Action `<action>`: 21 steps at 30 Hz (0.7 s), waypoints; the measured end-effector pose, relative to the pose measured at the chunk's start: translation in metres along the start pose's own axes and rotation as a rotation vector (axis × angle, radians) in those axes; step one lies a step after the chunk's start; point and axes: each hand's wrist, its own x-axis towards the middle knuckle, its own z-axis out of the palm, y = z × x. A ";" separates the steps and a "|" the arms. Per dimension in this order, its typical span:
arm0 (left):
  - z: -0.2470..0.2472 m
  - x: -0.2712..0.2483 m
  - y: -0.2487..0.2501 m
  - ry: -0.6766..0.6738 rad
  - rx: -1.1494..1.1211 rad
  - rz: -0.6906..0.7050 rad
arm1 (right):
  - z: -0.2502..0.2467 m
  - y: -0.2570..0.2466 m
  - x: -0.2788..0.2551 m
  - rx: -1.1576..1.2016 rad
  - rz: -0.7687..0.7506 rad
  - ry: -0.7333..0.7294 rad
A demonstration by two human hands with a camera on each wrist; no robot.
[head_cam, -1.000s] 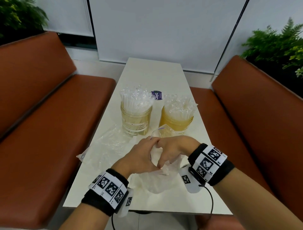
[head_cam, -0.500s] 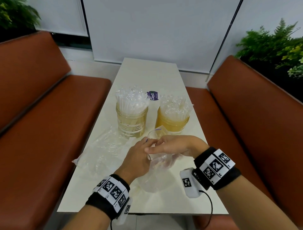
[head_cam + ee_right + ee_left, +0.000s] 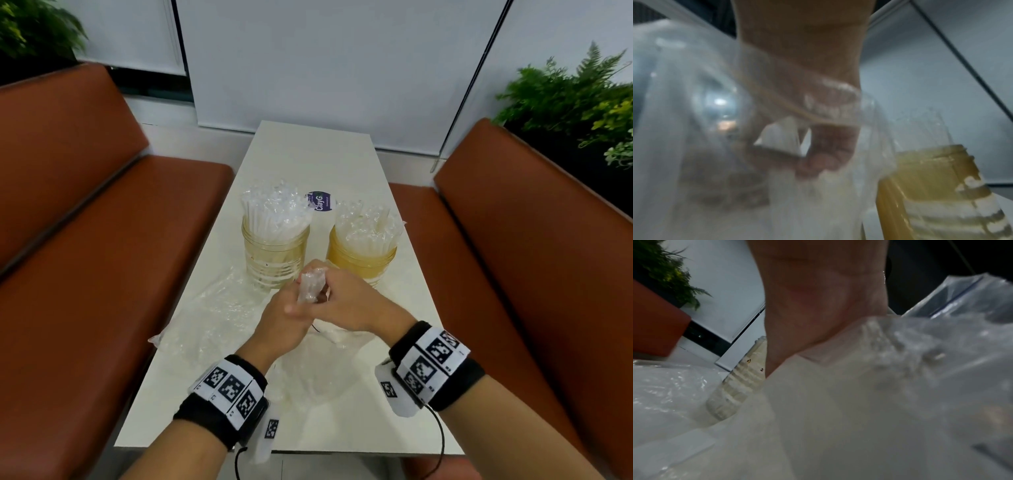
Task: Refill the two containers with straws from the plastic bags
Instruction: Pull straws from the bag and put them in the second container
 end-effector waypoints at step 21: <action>-0.013 0.005 0.001 -0.075 -0.150 -0.184 | -0.177 -0.040 0.054 -0.512 0.094 1.119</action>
